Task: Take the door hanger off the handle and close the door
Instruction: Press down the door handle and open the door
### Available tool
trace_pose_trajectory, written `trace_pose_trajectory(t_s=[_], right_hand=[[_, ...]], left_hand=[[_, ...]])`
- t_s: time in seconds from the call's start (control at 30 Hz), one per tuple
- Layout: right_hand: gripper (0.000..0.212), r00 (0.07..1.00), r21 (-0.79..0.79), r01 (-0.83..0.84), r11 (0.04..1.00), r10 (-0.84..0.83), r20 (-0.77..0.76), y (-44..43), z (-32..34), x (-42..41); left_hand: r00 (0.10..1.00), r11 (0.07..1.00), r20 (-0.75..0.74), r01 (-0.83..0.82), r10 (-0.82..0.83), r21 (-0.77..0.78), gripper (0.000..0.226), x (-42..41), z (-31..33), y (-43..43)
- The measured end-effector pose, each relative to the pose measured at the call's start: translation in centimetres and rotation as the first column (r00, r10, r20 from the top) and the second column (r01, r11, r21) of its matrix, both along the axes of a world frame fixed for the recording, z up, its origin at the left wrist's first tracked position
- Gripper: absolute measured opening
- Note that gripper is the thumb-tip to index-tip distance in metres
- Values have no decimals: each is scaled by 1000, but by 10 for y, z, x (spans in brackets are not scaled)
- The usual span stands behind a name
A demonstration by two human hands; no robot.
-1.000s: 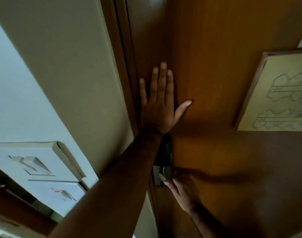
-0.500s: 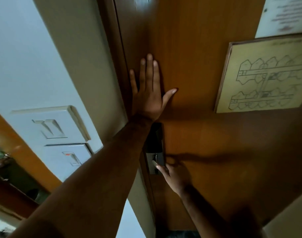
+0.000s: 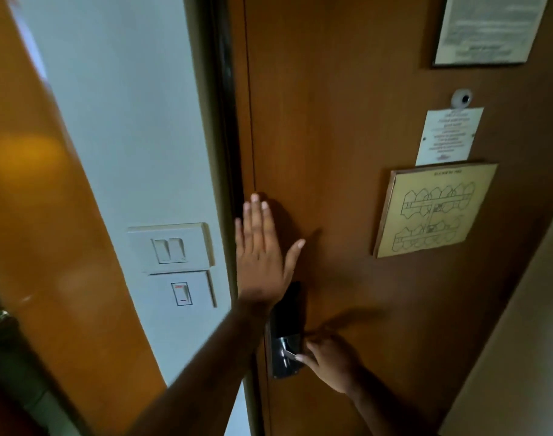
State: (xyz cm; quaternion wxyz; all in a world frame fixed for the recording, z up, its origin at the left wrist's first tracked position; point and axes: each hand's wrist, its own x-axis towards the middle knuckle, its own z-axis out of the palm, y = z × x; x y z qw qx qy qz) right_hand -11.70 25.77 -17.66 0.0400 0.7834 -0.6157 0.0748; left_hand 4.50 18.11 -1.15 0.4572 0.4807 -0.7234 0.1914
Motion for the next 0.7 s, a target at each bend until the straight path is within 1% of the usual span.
trace_pose_trajectory(t_s=[0.03,0.07,0.1,0.13,0.2,0.23,0.27,0.3,0.37,0.4,0.47,0.5,0.57,0.63,0.7], right_hand=[[56,1000,-121,9,993,-11,-16,10,9,-3],[57,1000,-283,12,959,-16,-12,21,22,-5],[61,1000,-413,18,911,-13,13,32,39,-8],[66,999,-508,31,861,-11,43,40,59,-11],[64,998,-636,42,771,-9,55,48,108,-14],[64,999,-663,30,748,1,46,51,135,-13],[69,1000,-674,13,739,6,25,58,162,-10],[74,1000,-674,-27,738,11,-28,65,190,-6],[80,978,-701,-142,699,-12,-210,78,238,5],[83,953,-706,-198,680,-36,-302,84,257,13],[85,894,-697,-295,654,-69,-442,96,290,27],[86,862,-684,-335,648,-82,-501,100,302,33],[85,790,-651,-399,646,-119,-602,109,322,42],[85,728,-614,-446,651,-136,-672,116,335,46],[85,663,-566,-489,664,-139,-735,124,341,53]], left_hand=[[992,997,-120,47,-39,59,92,8,-6,14],[969,985,-230,117,-86,125,91,15,-11,28],[937,962,-326,196,-126,192,89,19,-17,39],[898,925,-409,282,-162,253,87,23,-22,50],[795,841,-567,447,-215,307,83,26,-32,67],[727,798,-647,521,-229,303,81,28,-37,72],[658,756,-718,584,-226,296,80,29,-42,79],[607,725,-768,621,-206,297,79,29,-47,85],[543,662,-820,684,-183,306,80,24,-56,101],[515,635,-838,712,-183,299,85,21,-60,110],[464,615,-868,740,-175,272,101,14,-64,129],[452,622,-876,738,-170,261,107,11,-65,137],[439,627,-880,740,-178,242,112,6,-66,152],[446,641,-873,732,-197,230,110,1,-65,169],[444,613,-870,754,-212,236,105,-1,-63,187]])
